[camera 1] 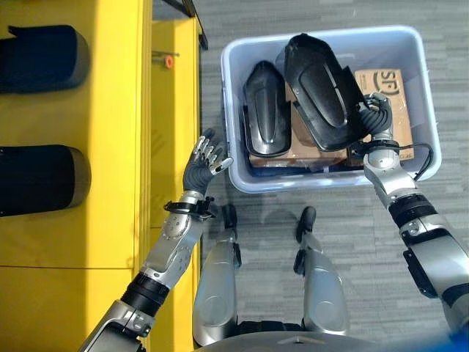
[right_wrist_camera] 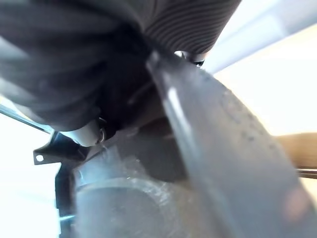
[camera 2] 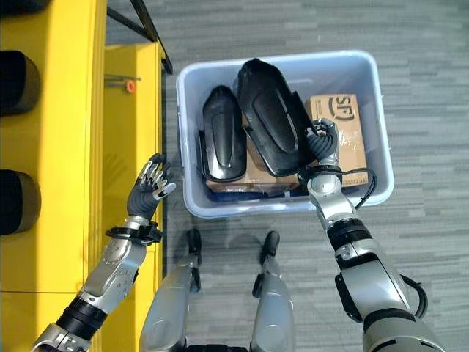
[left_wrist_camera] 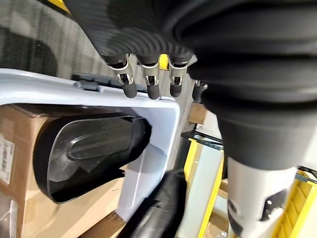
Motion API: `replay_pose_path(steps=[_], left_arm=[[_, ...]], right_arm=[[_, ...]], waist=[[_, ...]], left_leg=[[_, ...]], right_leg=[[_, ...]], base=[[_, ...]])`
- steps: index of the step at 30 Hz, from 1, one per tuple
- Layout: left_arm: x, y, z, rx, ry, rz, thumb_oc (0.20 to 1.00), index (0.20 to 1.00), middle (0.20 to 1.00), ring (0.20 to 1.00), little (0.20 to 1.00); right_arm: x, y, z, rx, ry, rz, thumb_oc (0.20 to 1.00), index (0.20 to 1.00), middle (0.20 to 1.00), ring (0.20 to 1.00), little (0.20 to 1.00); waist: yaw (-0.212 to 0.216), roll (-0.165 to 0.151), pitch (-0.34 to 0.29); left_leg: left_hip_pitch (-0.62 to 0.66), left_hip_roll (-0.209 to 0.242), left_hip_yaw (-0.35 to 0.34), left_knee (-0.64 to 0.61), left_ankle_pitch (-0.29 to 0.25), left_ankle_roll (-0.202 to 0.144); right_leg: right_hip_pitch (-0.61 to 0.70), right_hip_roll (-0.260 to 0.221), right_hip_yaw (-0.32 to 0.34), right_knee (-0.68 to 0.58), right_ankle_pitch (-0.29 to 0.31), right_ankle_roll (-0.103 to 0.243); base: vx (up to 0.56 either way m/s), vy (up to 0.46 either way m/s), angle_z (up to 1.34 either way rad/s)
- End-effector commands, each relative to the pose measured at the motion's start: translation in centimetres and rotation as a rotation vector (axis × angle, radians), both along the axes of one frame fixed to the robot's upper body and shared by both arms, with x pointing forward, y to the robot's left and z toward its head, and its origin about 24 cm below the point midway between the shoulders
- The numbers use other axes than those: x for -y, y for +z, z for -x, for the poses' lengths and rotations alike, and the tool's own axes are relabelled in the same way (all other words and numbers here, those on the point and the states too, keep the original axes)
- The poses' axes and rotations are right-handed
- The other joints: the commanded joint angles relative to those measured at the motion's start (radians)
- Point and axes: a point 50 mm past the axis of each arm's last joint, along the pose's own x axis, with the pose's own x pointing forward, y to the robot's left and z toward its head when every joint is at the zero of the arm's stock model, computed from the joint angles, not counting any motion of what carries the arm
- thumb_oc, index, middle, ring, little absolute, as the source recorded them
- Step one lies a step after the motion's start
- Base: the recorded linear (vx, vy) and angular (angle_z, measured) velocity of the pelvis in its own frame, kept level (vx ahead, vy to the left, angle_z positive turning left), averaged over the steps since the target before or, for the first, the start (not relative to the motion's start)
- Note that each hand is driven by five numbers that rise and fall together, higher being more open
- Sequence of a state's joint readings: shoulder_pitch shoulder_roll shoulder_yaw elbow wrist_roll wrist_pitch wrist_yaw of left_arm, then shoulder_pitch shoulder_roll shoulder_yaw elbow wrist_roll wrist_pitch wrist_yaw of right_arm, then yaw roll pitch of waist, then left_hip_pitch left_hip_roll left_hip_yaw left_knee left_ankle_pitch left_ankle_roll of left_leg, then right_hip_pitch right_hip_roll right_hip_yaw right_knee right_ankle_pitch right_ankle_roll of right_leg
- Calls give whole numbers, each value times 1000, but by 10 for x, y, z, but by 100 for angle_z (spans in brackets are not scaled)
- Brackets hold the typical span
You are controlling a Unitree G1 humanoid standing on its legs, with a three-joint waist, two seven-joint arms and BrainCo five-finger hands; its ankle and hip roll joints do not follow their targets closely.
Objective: Move parts from the plastic box to the shelf.
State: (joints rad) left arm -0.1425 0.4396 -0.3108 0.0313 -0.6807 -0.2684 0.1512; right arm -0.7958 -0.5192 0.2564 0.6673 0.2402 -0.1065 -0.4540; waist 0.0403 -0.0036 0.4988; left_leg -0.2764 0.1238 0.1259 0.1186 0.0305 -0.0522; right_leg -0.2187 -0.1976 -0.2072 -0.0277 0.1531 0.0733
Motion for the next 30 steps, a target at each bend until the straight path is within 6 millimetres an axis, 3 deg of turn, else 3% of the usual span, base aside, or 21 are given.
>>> replay_pose_path(steps=[1,5,13,18,24,26,28,29,30], left_arm=[[-1,-3,9,14,-30,10,1000,1000,1000,1000,1000],[-10,-12,16,-22,-11,8,1000,1000,1000,1000,1000],[-27,-37,38,-129,33,2,1000,1000,1000,1000,1000],[-33,-43,44,-156,66,-2,1000,1000,1000,1000,1000],[-44,-46,50,-169,131,-12,1000,1000,1000,1000,1000],[-50,-45,52,-164,157,-15,1000,1000,1000,1000,1000],[-55,-47,57,-171,198,8,1000,1000,1000,1000,1000],[-54,-48,57,-174,203,21,1000,1000,1000,1000,1000],[-54,-48,57,-173,203,22,1000,1000,1000,1000,1000]], right_arm=[[5,11,12,117,40,25,200,200,200,200,200],[-6,-2,30,147,118,-12,200,200,200,200,200],[-4,-39,62,89,172,-68,200,200,200,200,200],[-8,-51,73,66,204,-102,200,200,200,200,200],[-31,-59,79,60,304,-168,200,200,200,200,200],[-42,-57,74,61,348,-182,200,200,200,200,200],[-61,-43,64,96,428,-180,200,200,200,200,200],[-65,-30,59,134,443,-173,200,200,200,200,200],[-65,-30,59,136,443,-172,200,200,200,200,200]], waist=[[5,-4,-162],[-9,-15,-229],[-23,-24,-371],[-26,-23,-403],[-25,-13,-407],[-13,-13,-390],[22,0,-360],[46,11,-336],[42,12,-337]], left_leg=[[32,80,-45,-114,87,-61],[104,93,-29,-146,92,-67],[231,117,-3,-174,72,-69],[275,130,6,-177,64,-70],[302,175,-21,-139,71,-74],[305,204,-32,-123,85,-78],[279,259,-58,-126,191,-106],[229,276,-78,-145,271,-125],[225,277,-83,-147,275,-126]], right_leg=[[15,-99,39,108,-71,114],[78,-95,29,99,-81,120],[185,-80,28,78,-105,128],[211,-74,30,102,-135,126],[212,-29,40,249,-238,92],[193,0,47,305,-277,70],[162,53,24,337,-304,37],[141,73,-4,335,-310,25],[139,74,-8,335,-310,24]], base=[[95,-44,-2],[100,-37,3],[119,-37,-1],[55,-25,-6],[-13,-88,3],[-97,-213,6],[-255,-328,-3],[-238,-216,-3],[-361,-270,36]])
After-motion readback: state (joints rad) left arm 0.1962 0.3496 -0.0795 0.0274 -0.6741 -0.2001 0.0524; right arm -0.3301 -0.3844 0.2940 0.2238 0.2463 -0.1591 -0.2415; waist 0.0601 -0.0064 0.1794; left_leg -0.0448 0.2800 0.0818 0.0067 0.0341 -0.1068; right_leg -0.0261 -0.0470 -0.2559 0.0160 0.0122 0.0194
